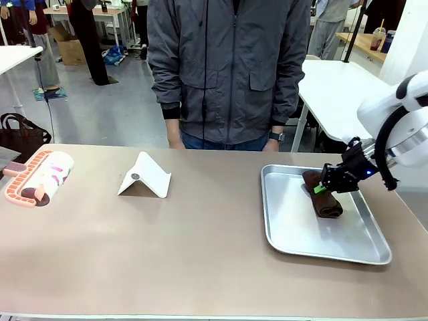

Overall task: Clean the surface of the table.
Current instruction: Clean the area not pointed to by the person.

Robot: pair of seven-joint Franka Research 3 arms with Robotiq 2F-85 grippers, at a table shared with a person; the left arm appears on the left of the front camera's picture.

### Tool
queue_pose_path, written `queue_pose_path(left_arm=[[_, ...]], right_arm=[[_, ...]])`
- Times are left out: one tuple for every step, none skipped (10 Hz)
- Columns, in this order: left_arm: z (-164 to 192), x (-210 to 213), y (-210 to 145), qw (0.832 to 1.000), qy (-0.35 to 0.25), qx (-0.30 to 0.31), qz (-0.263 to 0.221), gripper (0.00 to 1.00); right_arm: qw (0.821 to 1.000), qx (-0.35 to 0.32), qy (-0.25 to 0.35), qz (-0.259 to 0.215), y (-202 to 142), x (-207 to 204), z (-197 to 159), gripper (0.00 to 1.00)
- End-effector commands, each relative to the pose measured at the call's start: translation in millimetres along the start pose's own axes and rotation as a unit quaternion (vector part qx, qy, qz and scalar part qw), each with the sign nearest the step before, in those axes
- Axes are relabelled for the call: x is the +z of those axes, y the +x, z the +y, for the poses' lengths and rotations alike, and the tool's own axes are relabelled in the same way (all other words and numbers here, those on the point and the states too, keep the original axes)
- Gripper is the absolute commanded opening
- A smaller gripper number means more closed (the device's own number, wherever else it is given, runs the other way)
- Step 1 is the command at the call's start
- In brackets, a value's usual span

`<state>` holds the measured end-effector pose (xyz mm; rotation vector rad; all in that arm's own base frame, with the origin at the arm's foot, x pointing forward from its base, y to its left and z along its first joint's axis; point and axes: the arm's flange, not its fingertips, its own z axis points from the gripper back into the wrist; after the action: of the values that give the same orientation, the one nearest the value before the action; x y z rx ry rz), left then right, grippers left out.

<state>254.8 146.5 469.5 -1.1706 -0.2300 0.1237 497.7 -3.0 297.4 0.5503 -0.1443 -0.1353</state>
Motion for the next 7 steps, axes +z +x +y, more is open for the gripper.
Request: queue_pose_path(left_arm=[[-1,-2,0,1.0,-0.008,-0.005,-0.005,0.22],[-1,-2,0,1.0,-0.008,-0.005,-0.005,0.22],[-1,-2,0,1.0,-0.008,-0.005,-0.005,0.22],[-1,-2,0,1.0,-0.008,-0.005,-0.005,0.22],[-1,-2,0,1.0,-0.008,-0.005,-0.005,0.22],[-1,-2,0,1.0,-0.008,-0.005,-0.005,0.22],[-1,-2,0,1.0,-0.008,-0.005,-0.005,0.22]], right_arm=[[0.999,-0.006,0.036,-0.041,-9,12,-5,0.11],[0.993,-0.001,0.102,-0.054,-11,20,-4,0.11],[0.979,0.006,0.194,-0.058,-15,27,-3,0.11],[0.961,0.007,0.273,-0.05,-17,32,-3,0.11],[0.938,-0.001,0.344,-0.035,-18,34,-4,0.11],[0.92,-0.01,0.39,-0.023,-20,37,-3,0.11],[0.9,-0.028,0.436,-0.014,-21,41,-3,0.11]])
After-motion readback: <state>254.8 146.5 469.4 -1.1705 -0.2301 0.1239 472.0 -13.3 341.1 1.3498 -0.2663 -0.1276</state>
